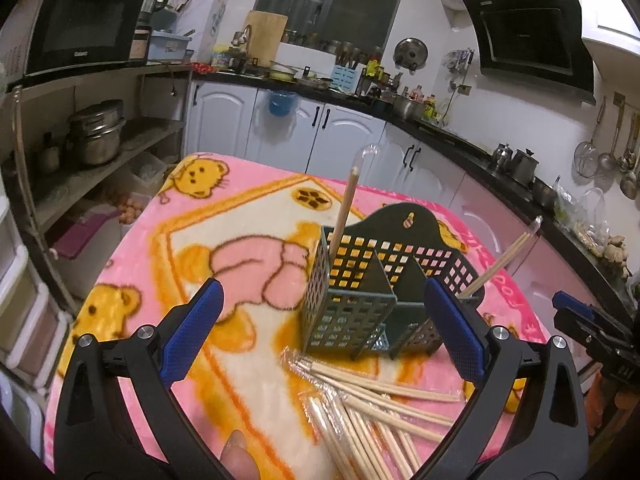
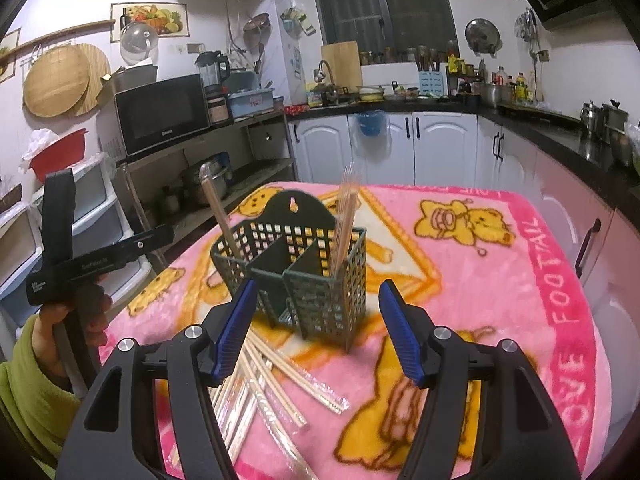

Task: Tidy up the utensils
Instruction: 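Withdraw the left gripper from the caddy, chopstick standing inside, then lower the left gripper to another wrapped chopstick and close on it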

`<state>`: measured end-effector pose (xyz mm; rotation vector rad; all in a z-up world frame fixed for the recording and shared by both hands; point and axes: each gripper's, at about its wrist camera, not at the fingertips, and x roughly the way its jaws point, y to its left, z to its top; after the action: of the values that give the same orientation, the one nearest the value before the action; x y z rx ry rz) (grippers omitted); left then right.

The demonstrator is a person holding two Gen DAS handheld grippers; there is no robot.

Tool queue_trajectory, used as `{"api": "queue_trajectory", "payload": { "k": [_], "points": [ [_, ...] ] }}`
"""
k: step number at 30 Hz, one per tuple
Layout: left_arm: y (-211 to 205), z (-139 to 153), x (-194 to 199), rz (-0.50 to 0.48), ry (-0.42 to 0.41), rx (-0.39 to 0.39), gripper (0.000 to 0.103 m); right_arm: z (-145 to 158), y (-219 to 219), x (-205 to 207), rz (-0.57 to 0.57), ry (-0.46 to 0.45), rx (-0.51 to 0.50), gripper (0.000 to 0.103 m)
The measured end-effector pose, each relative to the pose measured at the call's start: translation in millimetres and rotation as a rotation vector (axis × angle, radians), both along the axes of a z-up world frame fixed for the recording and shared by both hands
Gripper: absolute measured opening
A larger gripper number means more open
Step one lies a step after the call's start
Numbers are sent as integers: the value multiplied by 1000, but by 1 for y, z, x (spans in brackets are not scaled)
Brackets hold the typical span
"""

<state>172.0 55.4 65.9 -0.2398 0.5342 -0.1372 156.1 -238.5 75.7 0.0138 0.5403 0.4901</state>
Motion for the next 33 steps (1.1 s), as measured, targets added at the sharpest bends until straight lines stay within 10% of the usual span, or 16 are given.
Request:
{"api": "queue_trajectory", "payload": {
  "k": [33],
  "points": [
    [12, -61, -12, 33, 157, 27, 88, -60, -4, -15, 6, 132, -41, 55]
  ]
}}
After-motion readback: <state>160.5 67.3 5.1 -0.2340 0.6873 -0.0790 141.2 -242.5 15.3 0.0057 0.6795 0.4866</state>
